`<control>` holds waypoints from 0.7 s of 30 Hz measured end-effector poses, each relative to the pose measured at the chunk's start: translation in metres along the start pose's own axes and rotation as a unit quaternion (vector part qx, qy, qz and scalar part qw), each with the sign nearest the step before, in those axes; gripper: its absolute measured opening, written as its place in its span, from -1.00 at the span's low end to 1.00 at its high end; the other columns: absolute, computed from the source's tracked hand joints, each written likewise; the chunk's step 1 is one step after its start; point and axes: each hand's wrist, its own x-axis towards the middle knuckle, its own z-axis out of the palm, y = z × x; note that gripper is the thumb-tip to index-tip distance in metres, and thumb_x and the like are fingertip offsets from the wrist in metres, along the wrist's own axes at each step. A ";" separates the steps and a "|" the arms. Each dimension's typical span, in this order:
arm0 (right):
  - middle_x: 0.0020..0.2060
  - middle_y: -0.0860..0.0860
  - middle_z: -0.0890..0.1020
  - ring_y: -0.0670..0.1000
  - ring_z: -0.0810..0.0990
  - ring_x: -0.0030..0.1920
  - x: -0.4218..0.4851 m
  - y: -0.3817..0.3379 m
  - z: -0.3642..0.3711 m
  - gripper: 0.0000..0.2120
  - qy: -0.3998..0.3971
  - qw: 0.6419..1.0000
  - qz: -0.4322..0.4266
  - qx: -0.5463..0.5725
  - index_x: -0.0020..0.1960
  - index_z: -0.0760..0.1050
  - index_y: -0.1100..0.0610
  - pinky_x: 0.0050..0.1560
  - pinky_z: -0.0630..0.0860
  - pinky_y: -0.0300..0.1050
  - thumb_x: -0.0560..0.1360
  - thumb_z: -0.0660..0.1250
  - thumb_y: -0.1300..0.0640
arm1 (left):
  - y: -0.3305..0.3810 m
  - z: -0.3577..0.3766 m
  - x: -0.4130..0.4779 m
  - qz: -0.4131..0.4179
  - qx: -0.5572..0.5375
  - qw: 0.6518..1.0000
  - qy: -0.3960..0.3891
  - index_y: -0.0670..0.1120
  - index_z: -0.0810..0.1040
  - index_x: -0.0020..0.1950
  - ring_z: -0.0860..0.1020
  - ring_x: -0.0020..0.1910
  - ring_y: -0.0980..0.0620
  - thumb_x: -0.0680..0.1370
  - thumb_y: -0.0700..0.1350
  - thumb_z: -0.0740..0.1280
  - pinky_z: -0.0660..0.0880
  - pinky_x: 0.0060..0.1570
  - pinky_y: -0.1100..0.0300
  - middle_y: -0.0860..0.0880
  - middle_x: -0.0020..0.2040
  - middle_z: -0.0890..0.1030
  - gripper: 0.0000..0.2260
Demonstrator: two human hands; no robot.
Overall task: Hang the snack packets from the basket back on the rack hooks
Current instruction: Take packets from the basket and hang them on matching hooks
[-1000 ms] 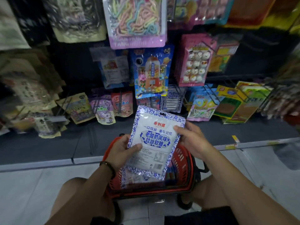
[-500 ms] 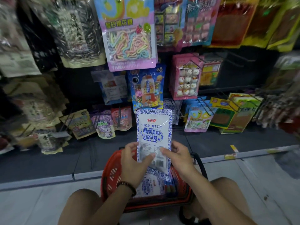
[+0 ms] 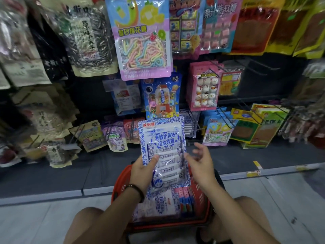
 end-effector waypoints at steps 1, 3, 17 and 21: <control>0.17 0.00 0.59 -0.12 0.60 0.12 0.007 -0.002 -0.004 -0.53 -0.005 1.000 0.010 0.006 0.44 0.48 -0.02 0.08 0.53 -0.19 0.57 0.51 0.05 | 0.004 -0.001 0.001 -0.001 0.009 1.000 -0.008 0.12 0.57 0.40 0.60 0.34 0.01 0.36 0.41 0.52 0.53 0.37 -0.15 0.11 0.34 0.65 -0.31; 0.15 0.02 0.66 -0.10 0.63 0.16 0.017 -0.006 -0.010 -0.54 -0.036 0.999 0.010 0.025 0.45 0.48 -0.03 0.17 0.53 -0.16 0.59 0.49 0.02 | 0.012 -0.002 0.006 0.007 0.026 0.999 -0.030 0.10 0.59 0.38 0.61 0.31 0.07 0.44 0.32 0.50 0.53 0.36 -0.08 0.13 0.30 0.67 -0.42; -0.30 0.13 0.55 -0.04 0.50 -0.28 0.087 0.034 -0.037 -0.72 0.022 0.999 -0.028 0.006 -0.23 0.51 -0.05 -0.20 0.42 -0.13 0.56 0.53 0.16 | 0.003 0.058 0.081 0.087 0.235 0.968 -0.012 0.01 0.35 -0.37 0.37 -0.38 0.09 0.52 -0.02 0.57 0.36 -0.27 0.17 0.07 -0.36 0.38 -0.56; -0.32 -0.04 0.67 -0.10 0.62 -0.27 0.117 0.066 -0.046 -0.83 0.045 0.999 -0.011 0.015 -0.14 0.59 0.11 -0.16 0.58 -0.04 0.56 0.50 0.30 | -0.016 0.092 0.118 0.084 0.282 0.956 0.011 0.07 0.37 -0.38 0.42 -0.31 0.08 0.50 -0.10 0.58 0.33 -0.27 0.38 0.08 -0.31 0.43 -0.57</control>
